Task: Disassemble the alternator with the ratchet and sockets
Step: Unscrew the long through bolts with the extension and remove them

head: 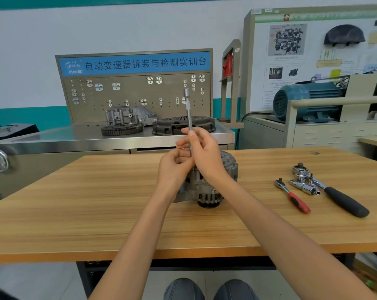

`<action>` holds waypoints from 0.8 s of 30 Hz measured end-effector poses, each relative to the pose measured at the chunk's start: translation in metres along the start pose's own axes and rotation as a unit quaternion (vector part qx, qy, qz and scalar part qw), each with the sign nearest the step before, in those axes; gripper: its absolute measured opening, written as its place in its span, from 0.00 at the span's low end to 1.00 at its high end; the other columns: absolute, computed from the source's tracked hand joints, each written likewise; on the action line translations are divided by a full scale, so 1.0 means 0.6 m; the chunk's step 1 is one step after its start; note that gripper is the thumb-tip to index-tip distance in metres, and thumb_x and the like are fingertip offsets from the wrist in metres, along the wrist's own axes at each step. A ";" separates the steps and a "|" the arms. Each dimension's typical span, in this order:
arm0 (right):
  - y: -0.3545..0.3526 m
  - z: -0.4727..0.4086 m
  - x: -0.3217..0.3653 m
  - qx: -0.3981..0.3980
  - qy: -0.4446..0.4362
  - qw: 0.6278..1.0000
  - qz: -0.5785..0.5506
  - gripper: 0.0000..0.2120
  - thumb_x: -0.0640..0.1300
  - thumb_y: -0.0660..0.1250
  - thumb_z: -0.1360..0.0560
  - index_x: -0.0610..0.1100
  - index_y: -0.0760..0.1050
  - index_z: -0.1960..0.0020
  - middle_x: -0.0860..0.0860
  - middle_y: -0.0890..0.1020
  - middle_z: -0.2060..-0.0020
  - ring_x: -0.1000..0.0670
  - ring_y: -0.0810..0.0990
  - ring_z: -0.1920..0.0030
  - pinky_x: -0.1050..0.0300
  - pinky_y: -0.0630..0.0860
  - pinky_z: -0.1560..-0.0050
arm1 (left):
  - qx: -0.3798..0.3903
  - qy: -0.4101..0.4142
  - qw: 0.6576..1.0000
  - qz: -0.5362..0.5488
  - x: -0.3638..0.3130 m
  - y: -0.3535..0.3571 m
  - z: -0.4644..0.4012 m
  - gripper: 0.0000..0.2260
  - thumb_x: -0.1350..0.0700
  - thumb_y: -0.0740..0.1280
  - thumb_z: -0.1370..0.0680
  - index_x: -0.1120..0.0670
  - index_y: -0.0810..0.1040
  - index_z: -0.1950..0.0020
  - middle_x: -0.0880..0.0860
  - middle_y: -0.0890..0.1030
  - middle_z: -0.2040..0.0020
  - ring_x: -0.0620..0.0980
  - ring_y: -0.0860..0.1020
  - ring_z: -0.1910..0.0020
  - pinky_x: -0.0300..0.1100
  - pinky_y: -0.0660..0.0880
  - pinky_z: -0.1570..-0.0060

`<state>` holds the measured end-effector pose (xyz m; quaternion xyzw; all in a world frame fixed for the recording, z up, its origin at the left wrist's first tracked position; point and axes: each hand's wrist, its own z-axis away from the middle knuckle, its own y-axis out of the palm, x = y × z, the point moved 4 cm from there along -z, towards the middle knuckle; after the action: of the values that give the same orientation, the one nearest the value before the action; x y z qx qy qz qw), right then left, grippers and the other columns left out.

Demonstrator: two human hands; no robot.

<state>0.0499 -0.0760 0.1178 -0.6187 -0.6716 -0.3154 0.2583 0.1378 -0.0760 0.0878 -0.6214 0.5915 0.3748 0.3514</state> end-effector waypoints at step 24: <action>-0.005 0.004 0.003 0.020 0.000 1.000 0.020 0.10 0.41 0.56 0.18 0.45 0.75 0.46 0.51 0.83 0.59 0.57 0.83 0.59 0.62 0.79 0.53 | 0.022 0.040 0.999 0.029 0.000 0.004 0.017 0.07 0.58 0.66 0.21 0.46 0.81 0.51 0.42 0.85 0.57 0.37 0.81 0.53 0.28 0.75 0.56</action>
<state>0.0470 -0.0734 0.1173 -0.6268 -0.6653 -0.2966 0.2767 0.1351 -0.0670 0.0828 -0.6103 0.6313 0.3463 0.3302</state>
